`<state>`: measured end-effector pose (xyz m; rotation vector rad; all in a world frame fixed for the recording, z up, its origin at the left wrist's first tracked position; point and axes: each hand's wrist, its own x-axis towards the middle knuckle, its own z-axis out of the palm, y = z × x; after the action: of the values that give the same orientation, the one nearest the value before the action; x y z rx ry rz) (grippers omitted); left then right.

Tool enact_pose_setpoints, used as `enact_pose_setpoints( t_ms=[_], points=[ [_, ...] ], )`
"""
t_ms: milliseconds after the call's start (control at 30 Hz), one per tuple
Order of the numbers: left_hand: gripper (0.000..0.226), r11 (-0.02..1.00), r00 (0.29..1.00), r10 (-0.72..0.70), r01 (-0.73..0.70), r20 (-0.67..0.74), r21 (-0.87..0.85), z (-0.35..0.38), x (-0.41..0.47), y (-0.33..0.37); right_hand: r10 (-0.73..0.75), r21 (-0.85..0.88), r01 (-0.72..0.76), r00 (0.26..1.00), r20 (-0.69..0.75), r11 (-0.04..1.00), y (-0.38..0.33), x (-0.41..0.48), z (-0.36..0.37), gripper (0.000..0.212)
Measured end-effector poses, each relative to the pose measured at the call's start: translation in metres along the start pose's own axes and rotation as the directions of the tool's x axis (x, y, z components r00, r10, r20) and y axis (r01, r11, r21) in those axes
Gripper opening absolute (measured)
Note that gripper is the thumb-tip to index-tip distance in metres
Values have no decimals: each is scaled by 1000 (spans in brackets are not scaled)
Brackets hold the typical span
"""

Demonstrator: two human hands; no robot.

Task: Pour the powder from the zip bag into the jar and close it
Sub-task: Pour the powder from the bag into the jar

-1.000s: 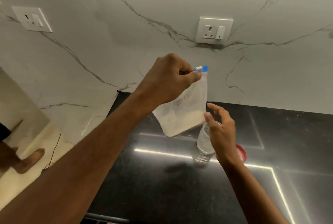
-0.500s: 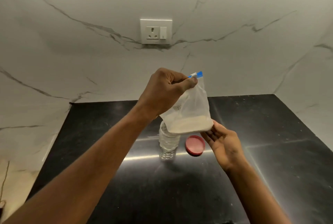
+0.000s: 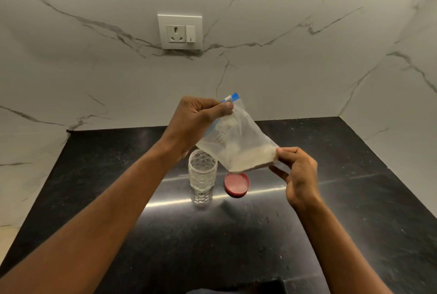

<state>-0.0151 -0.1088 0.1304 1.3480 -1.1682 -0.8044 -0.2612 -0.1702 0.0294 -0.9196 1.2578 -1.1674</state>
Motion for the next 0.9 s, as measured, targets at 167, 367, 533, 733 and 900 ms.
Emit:
enact_pose_setpoints(
  t_ms=[167, 367, 533, 733, 900],
  points=[
    [18, 969, 988, -157, 154, -2, -192, -17, 2, -32, -120, -4, 120, 993, 14, 993, -20, 10, 9, 17],
    [22, 929, 981, -193, 190, 21, -317, -29, 1, -63, -253, -110, 260, 965, 71, 959, -32, 18, 23, 13],
    [20, 882, 972, -236, 224, 22, -414, -30, 0, -78, -346, -265, 372, 927, 141, 889, -24, 28, 33, 11],
    [23, 884, 974, -223, 221, 45, -411, -27, 3, -86, -455, -166, 470, 882, 124, 867, -11, 34, 26, 38],
    [21, 872, 973, -223, 223, 52, -435, -20, 4, -87, -443, -213, 480, 874, 201, 851, -13, 36, 12, 49]
  ],
)
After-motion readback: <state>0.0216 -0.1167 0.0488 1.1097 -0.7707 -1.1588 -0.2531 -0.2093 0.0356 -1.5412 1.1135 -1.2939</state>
